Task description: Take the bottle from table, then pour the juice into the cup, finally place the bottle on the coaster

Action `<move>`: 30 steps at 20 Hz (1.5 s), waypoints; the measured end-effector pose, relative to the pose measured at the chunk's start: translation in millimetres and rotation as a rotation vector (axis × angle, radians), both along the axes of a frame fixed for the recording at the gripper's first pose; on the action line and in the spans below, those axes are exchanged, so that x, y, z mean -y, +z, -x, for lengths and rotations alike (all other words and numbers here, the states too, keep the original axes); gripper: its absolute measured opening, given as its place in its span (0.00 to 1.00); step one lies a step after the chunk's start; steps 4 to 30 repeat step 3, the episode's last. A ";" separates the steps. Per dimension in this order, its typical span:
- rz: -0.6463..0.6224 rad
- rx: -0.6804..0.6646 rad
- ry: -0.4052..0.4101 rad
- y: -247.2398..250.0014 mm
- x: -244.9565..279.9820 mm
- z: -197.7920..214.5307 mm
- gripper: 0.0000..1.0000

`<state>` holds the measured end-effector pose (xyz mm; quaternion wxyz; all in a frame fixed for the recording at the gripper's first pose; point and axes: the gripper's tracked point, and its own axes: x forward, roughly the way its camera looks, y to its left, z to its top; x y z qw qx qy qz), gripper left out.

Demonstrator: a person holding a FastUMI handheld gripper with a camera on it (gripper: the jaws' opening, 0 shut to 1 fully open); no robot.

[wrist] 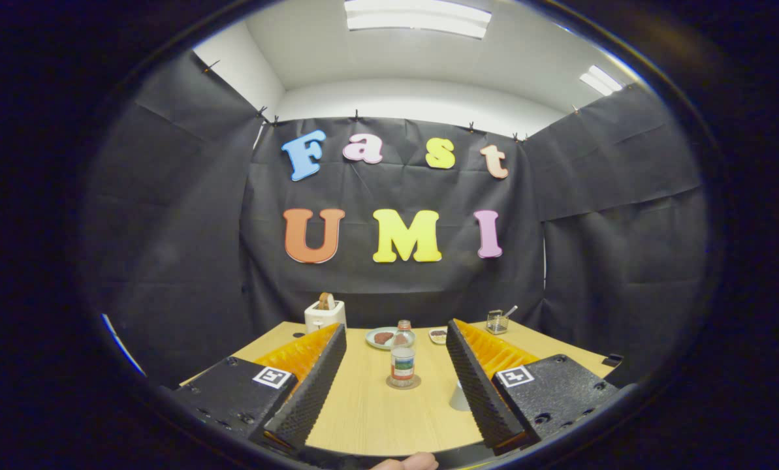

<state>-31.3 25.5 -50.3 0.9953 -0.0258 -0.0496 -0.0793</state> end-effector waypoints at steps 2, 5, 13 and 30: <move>-0.013 0.000 0.004 2.3 0.0 0.4 0.98; -0.029 -0.002 0.020 1.7 -4.2 -0.8 0.98; -0.029 -0.002 0.020 1.7 -4.2 -0.8 0.98; -0.029 -0.002 0.020 1.7 -4.2 -0.8 0.98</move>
